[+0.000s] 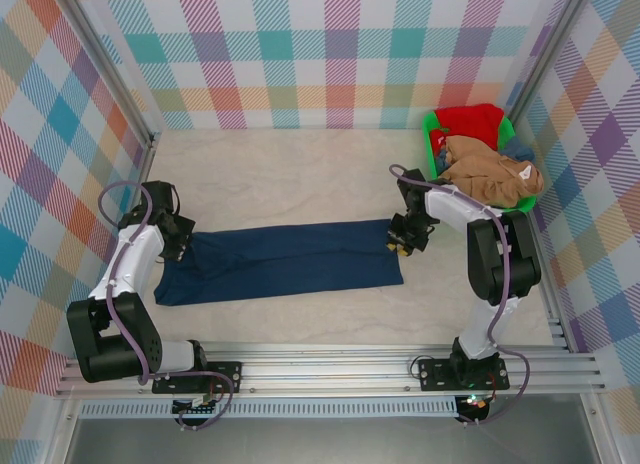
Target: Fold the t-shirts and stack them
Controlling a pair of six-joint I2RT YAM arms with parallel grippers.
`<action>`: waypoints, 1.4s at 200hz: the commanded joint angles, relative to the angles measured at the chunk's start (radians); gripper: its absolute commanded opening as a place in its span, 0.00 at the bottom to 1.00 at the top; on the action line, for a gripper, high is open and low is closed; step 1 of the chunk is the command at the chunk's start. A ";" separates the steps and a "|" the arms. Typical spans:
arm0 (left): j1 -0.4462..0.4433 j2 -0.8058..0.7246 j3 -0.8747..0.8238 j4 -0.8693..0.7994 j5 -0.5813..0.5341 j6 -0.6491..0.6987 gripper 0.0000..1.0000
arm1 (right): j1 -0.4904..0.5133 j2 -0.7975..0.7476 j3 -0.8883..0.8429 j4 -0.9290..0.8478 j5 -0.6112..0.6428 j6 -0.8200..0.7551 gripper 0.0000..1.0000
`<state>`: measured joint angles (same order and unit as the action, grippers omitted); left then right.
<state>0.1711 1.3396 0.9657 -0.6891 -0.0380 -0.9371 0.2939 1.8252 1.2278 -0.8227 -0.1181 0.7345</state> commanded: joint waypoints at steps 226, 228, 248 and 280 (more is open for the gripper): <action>-0.007 0.003 0.075 -0.014 0.025 0.022 0.00 | -0.004 -0.012 0.086 -0.021 0.009 0.014 0.00; -0.007 0.005 0.080 -0.014 0.026 0.021 0.00 | -0.003 -0.012 0.092 -0.024 0.010 0.013 0.00; -0.007 0.028 0.126 0.005 0.043 0.013 0.00 | -0.004 0.005 0.161 -0.047 0.019 -0.004 0.00; -0.007 0.083 0.211 0.028 0.062 0.004 0.00 | -0.007 0.047 0.246 -0.061 0.019 -0.021 0.00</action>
<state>0.1680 1.3830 1.1069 -0.6762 -0.0006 -0.9272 0.2939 1.8599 1.4139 -0.8398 -0.1066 0.7410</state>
